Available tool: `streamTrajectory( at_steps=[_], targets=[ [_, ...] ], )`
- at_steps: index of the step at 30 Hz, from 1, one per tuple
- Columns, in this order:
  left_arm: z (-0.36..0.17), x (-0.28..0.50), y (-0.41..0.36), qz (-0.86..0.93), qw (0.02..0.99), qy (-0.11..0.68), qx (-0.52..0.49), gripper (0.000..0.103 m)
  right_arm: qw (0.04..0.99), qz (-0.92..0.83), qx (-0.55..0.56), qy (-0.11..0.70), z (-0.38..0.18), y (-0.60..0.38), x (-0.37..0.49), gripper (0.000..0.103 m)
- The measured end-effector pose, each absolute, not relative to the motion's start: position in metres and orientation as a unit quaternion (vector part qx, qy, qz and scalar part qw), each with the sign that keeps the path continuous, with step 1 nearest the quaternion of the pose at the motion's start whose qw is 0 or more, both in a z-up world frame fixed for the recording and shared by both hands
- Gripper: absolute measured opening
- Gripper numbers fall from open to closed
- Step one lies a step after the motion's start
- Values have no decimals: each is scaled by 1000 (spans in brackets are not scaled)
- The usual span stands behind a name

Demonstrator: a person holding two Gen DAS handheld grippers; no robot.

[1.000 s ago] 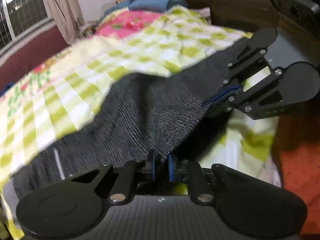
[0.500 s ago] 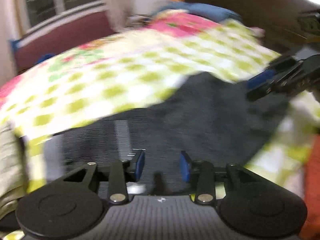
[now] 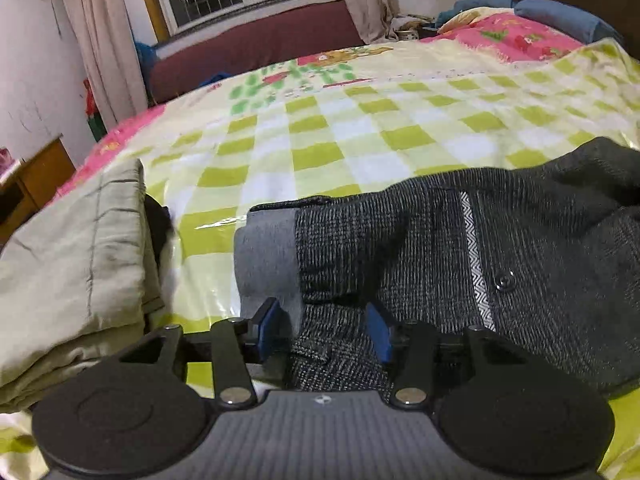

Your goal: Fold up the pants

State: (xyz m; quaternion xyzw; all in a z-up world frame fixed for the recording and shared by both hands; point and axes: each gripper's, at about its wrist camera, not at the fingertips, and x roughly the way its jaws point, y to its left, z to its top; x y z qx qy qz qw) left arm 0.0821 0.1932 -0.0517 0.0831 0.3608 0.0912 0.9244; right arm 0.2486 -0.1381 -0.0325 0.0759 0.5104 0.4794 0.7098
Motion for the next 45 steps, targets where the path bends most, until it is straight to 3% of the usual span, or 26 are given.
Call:
streamTrajectory(
  at_steps=[3,10,12,17,22,25,26,28,30,33,38,40,43,44,45],
  targets=[
    [-52,84,189,100,922,364,84,63,708,503,39,494,-24,-135,238,52],
    [-51,84,182,112,917,369,101,63,687,569,-168,420,2,-114,181,54],
    [-53,85,179,118,916,369,103,63,680,584,-174,407,3,-117,169,60],
    [-54,87,175,125,914,369,114,64,674,577,-79,455,-28,-114,204,61],
    [-54,87,175,125,914,369,112,64,672,545,90,493,-54,-91,259,60],
    [-55,85,178,121,917,365,107,64,686,502,186,493,-62,-101,300,47],
    [-55,84,179,120,918,363,105,64,675,489,229,503,-69,-108,315,38],
    [-57,83,180,121,920,359,101,65,702,450,257,488,-76,-118,330,42],
    [-57,83,179,121,920,358,101,65,765,397,203,465,-71,-125,338,41],
    [-57,83,178,121,920,358,104,65,797,372,215,425,-49,-151,327,41],
    [-56,82,177,124,920,356,108,66,858,369,90,345,-1,-183,245,43],
    [-56,82,176,126,919,357,110,66,857,373,52,353,-6,-194,215,45],
    [-56,84,173,130,916,360,119,67,858,274,-12,435,-42,-213,203,45],
    [-56,84,172,131,915,361,123,67,860,235,0,453,-56,-232,206,30],
    [-56,85,171,132,913,364,128,68,863,230,34,450,-63,-253,208,3]
  ],
)
